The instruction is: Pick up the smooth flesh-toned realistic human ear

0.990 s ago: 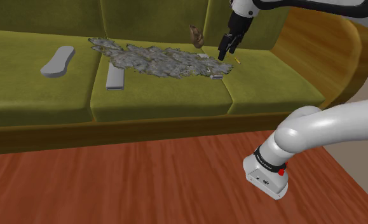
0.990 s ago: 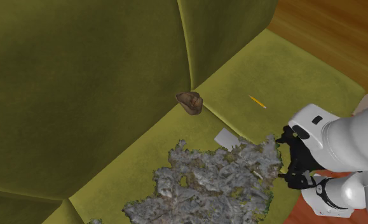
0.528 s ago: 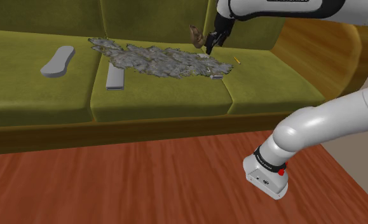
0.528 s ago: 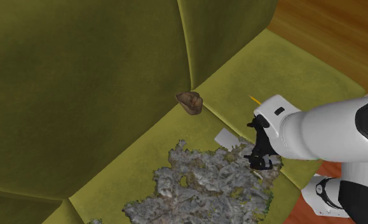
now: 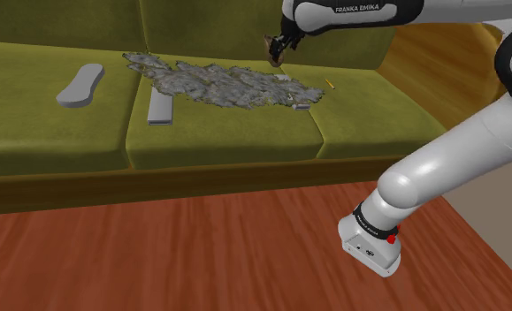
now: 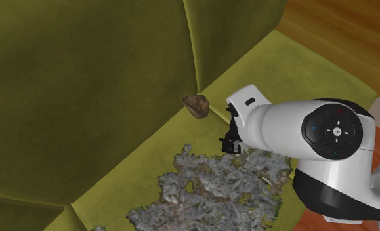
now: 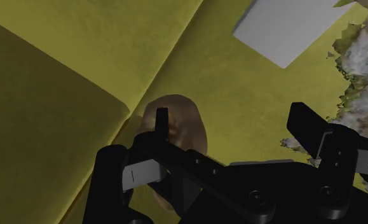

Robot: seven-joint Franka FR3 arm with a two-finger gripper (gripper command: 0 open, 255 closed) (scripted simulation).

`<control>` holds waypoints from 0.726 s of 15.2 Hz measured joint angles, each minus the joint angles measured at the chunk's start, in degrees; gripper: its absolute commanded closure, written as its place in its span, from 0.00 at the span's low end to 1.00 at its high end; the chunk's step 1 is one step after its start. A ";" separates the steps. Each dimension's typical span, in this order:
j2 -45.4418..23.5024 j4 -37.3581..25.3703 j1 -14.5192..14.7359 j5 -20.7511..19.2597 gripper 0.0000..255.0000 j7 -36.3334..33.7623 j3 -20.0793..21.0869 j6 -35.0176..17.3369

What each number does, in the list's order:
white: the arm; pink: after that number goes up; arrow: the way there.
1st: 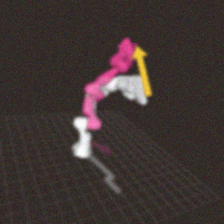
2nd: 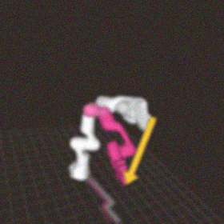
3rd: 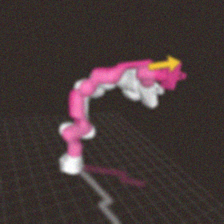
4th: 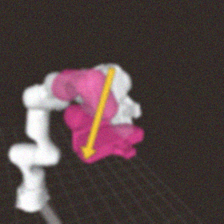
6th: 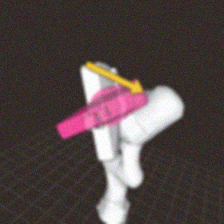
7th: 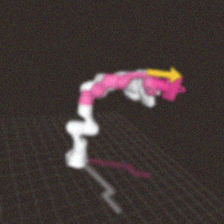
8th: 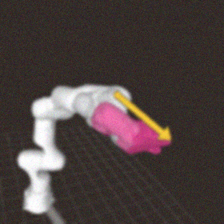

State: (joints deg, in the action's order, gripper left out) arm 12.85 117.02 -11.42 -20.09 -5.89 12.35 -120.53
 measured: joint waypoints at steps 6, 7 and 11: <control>-9.65 -9.09 -1.98 -11.30 0.00 -7.07 1.33 -3.57; -11.40 -11.48 -2.03 -13.14 0.00 -8.11 1.51 -3.31; -16.47 -17.00 -1.94 -18.90 0.00 -11.48 1.49 -3.81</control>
State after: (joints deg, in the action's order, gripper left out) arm -3.61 100.03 -13.37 -39.00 -17.38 13.84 -124.34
